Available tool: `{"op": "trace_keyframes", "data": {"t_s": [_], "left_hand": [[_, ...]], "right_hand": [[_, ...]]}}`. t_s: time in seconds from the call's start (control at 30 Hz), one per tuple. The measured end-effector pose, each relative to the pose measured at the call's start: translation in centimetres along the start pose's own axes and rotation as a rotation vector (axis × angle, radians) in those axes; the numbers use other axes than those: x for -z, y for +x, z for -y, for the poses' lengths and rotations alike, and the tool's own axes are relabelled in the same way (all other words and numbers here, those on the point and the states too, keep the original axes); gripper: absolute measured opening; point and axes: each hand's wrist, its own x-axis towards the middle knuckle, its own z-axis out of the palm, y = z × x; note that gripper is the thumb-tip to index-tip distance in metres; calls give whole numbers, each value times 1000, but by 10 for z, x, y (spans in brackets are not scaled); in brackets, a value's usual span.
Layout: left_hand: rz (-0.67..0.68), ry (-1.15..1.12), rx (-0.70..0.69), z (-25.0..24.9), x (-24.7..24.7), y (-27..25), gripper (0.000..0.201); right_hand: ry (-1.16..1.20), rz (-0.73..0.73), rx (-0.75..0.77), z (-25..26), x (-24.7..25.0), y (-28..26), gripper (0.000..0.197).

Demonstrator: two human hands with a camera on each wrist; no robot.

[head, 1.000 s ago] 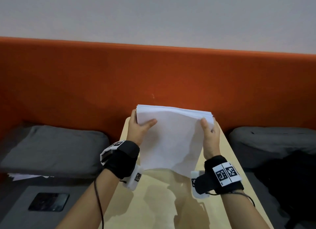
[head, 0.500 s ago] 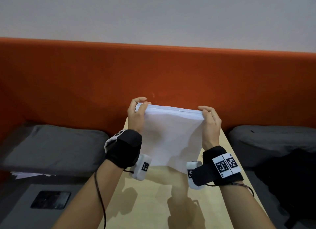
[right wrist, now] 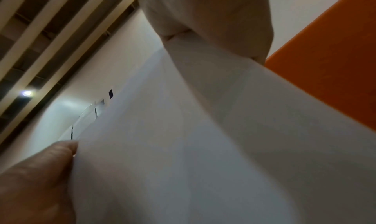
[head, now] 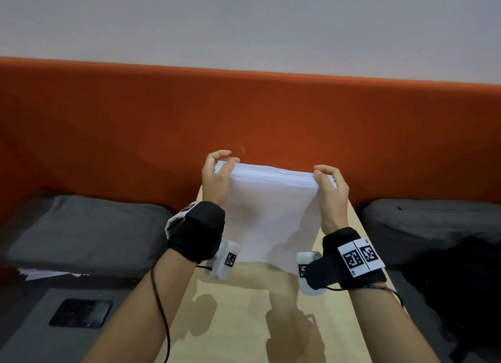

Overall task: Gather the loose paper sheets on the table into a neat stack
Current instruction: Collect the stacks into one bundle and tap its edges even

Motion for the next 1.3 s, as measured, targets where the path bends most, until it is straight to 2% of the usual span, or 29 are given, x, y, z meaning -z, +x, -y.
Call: {"op": "trace_keyframes", "data": {"t_s": [0.07,0.13,0.17,0.2,0.23,0.27,0.3,0.37,0.4,0.43,0.47,0.63,0.73,0.93,1.03,1.17,1.23,1.3], "left_hand": [[17,-7,-17,-2,-1,0,19],[29,-60,-48,1,2,-4,12],[38,-85,-68,5,5,-7,26],[54,-93,-91,14,8,-11,48],[75,-74,-82,25,12,-16,69],[103,-38,-58,37,16,-22,79],[119,4,-20,45,19,-28,73],[103,73,30,57,18,-32,40],[74,97,24,57,16,-31,30],[46,115,5,54,14,-28,27],[24,123,-22,50,12,-24,26],[54,47,-163,12,4,-8,24],[70,14,-181,6,5,-4,22],[107,39,-30,45,22,-19,35],[108,64,7,48,24,-19,35],[91,47,-53,36,18,-15,39],[109,36,-84,31,18,-15,31],[155,18,-88,31,18,-17,23]], "right_hand": [[19,-7,8,0,-1,4,25],[56,18,31,-5,2,2,41],[70,45,57,-12,6,0,60],[74,70,69,-21,10,-2,78],[72,100,52,-29,13,-7,92],[65,130,7,-37,16,-13,97],[51,151,-51,-46,18,-17,91],[65,142,-148,-57,19,-23,50],[71,122,-159,-57,17,-23,29],[70,103,-157,-55,15,-22,18],[81,92,-148,-52,13,-19,15],[137,97,28,-14,5,-2,17],[163,110,94,-7,4,3,22],[69,180,-55,-45,11,-10,54],[80,182,-109,-48,9,-11,72],[93,156,-89,-40,7,-7,69],[104,157,-65,-35,9,-5,65],[100,158,-61,-36,12,-4,53]]}}
